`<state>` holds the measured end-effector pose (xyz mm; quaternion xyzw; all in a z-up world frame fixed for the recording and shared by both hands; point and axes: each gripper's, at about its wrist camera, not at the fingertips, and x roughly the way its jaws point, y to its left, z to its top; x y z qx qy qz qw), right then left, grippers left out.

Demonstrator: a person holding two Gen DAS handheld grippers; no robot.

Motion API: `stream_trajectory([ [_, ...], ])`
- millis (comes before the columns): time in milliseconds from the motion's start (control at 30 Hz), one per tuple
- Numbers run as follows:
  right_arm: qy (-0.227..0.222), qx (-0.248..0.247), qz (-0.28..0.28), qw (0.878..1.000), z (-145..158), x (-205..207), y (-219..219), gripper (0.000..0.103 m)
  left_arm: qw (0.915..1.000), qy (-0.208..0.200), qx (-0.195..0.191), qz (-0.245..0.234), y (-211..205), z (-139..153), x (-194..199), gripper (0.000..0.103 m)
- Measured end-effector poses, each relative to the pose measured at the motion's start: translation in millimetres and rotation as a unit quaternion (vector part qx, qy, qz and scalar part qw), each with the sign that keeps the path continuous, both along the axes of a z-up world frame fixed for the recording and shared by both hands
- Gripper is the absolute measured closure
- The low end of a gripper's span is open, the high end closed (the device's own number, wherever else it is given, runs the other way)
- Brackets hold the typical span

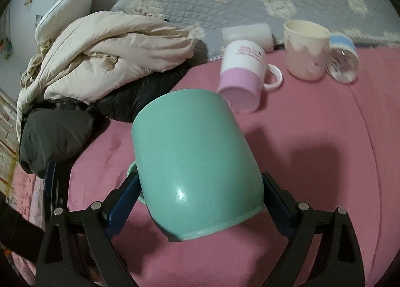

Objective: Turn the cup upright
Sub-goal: 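Lift the mint-green mug with the right tool toward the left tool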

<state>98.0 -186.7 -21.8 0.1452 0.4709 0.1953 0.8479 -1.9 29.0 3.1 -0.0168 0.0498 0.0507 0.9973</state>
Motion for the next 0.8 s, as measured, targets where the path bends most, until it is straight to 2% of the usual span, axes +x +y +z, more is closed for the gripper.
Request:
stream_trajectory([
  [167,0.056,0.012,0.017,0.998,-25.9,-2.0,5.5,0.008,1.0000,-0.003,0.004,-0.001,-0.7,-0.1,-0.6,0.000],
  [233,0.059,0.010,0.025,0.998,-31.5,-2.4,8.6,0.008,1.0000,-0.004,0.004,-0.001,-0.8,-0.2,-0.9,0.000],
  [300,0.037,-0.002,0.030,0.999,-26.4,-6.5,10.7,0.008,1.0000,-0.004,0.003,-0.001,-0.8,-0.1,-0.7,0.000],
  [433,-0.035,-0.034,0.045,0.998,-4.0,-19.4,15.3,0.007,1.0000,-0.004,0.003,-0.001,-1.2,-0.4,-1.0,0.000],
  [567,-0.088,-0.047,0.039,0.994,16.5,-30.4,11.2,0.002,1.0000,-0.005,0.004,-0.001,-1.5,-0.4,-1.3,0.000],
  [700,-0.152,-0.022,-0.007,0.988,30.6,-40.0,-15.5,0.002,0.9999,-0.009,0.008,-0.005,-3.3,-0.9,-2.5,0.000],
  [800,-0.230,-0.042,-0.067,0.970,36.6,-49.5,-38.8,0.001,0.9998,-0.010,0.012,-0.011,-5.0,-0.6,-3.4,0.000],
])
